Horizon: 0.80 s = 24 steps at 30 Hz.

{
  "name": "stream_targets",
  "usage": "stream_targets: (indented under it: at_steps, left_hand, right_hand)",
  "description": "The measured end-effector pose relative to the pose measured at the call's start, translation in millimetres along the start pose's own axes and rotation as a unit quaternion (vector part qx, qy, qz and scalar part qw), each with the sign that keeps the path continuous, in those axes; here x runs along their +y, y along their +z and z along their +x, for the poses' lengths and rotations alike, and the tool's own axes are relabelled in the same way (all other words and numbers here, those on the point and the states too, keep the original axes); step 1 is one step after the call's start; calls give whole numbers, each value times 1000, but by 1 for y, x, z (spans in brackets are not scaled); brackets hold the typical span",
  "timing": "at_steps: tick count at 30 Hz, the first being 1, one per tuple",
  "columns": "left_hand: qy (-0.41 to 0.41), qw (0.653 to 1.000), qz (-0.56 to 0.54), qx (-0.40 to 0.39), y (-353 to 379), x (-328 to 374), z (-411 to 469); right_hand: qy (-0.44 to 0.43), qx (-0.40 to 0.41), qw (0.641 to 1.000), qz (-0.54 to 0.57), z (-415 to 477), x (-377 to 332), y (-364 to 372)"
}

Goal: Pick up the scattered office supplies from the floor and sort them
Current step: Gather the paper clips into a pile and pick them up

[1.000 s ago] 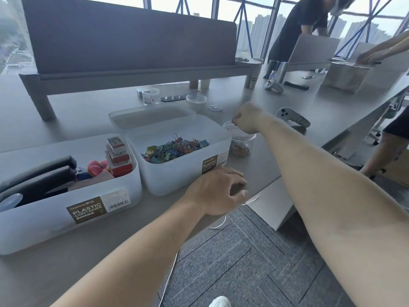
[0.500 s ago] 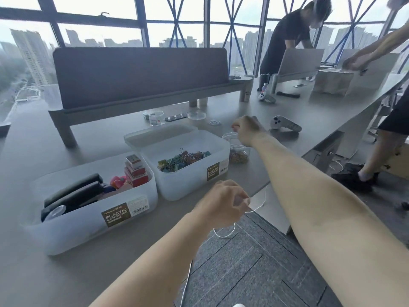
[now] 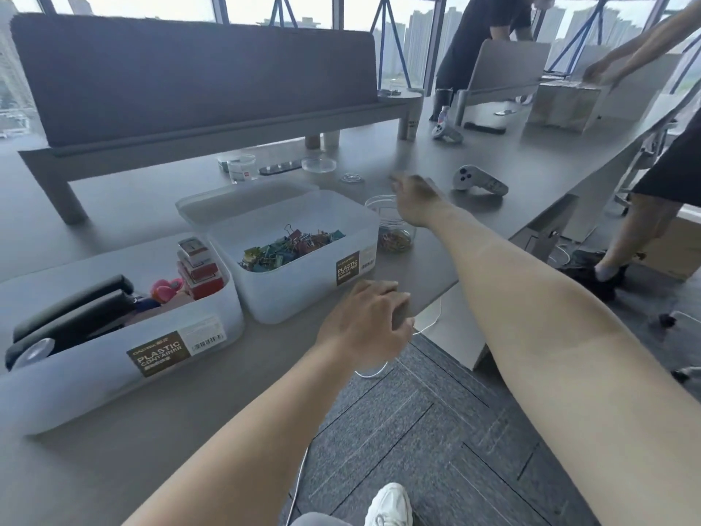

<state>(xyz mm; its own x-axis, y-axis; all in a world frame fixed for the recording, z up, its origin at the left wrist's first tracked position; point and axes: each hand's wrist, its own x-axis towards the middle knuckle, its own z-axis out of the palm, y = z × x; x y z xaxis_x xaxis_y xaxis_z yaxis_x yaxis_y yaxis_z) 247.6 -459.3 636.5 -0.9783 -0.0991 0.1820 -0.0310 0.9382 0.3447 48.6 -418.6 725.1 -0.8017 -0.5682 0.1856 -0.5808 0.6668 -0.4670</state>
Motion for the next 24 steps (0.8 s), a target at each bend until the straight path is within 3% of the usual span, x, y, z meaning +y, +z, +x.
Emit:
stream_targets:
  at_steps: [6,13,18,24]
  left_hand:
    - [6,999,-42,28,-2,6,-19]
    - [93,994,-59,22,13,63,-86]
    - [123,985,-81,-94,77,124,-137]
    - [137,960,-63,-234,158,183,-176]
  right_hand:
    - [-1,13,1000,4,-62,0,-31]
    - [49,29,998,-2,-240,36,-58]
    - [156,-44,985,-59,-396,88,-52]
    - [314,-65,947,-10,-541,179,-19]
